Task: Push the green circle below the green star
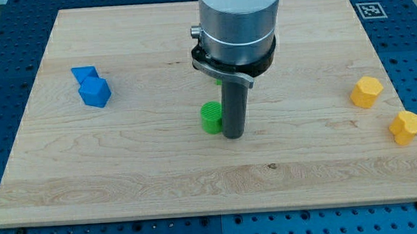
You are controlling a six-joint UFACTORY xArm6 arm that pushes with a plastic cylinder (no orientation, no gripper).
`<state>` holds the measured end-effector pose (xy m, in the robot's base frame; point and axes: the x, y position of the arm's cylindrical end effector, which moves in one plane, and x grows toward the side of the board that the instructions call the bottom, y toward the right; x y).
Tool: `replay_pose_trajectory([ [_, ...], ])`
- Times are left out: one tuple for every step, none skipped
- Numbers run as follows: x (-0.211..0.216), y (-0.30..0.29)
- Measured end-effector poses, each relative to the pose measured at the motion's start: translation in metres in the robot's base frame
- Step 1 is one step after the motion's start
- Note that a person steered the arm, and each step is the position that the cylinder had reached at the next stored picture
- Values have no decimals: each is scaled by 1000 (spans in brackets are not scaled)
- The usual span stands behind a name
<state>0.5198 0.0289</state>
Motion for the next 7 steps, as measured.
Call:
replay_pose_trajectory([
  [22, -13],
  [2, -40],
  [-42, -32],
  [-63, -29],
  [-60, -31],
  [-61, -28],
  [-56, -23],
])
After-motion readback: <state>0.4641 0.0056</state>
